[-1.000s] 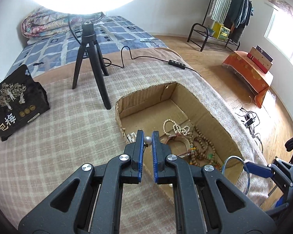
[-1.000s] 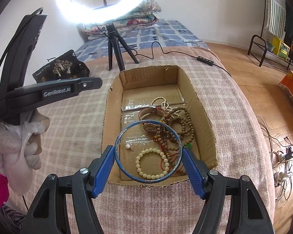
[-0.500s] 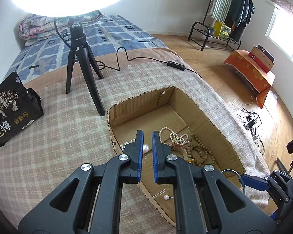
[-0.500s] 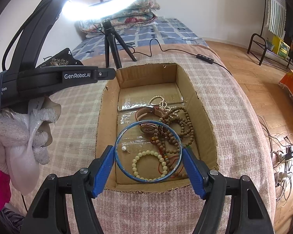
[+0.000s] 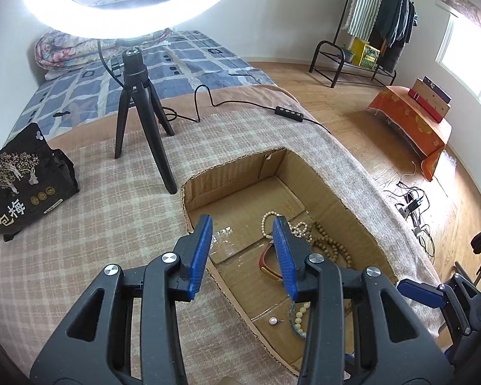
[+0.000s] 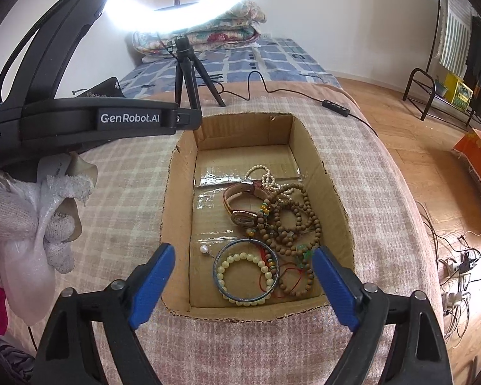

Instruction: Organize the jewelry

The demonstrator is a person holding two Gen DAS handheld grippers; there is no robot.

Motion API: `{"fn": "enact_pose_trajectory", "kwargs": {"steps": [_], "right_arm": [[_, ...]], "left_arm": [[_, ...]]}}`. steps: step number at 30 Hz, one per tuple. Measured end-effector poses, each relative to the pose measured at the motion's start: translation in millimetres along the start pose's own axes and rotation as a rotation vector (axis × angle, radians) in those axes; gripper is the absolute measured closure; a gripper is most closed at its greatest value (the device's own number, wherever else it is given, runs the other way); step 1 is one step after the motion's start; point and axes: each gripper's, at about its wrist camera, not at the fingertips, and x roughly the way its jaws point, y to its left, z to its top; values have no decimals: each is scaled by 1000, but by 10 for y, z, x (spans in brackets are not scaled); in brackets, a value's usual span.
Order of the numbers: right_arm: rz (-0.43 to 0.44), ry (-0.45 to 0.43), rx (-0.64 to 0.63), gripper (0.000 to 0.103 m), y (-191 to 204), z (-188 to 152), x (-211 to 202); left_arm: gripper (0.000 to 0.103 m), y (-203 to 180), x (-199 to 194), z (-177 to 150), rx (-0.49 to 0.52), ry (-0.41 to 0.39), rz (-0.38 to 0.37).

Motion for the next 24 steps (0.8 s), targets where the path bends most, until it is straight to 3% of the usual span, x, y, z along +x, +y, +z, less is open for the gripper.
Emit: {"fn": "enact_pose_trajectory", "kwargs": {"steps": [16, 24], "right_arm": [[-50, -90, 13, 13, -9, 41, -429], [-85, -154, 42, 12, -87, 16, -707]], "left_arm": [[63, 77, -721, -91, -21, -96, 22], [63, 74, -1185, -381, -48, -127, 18]]}}
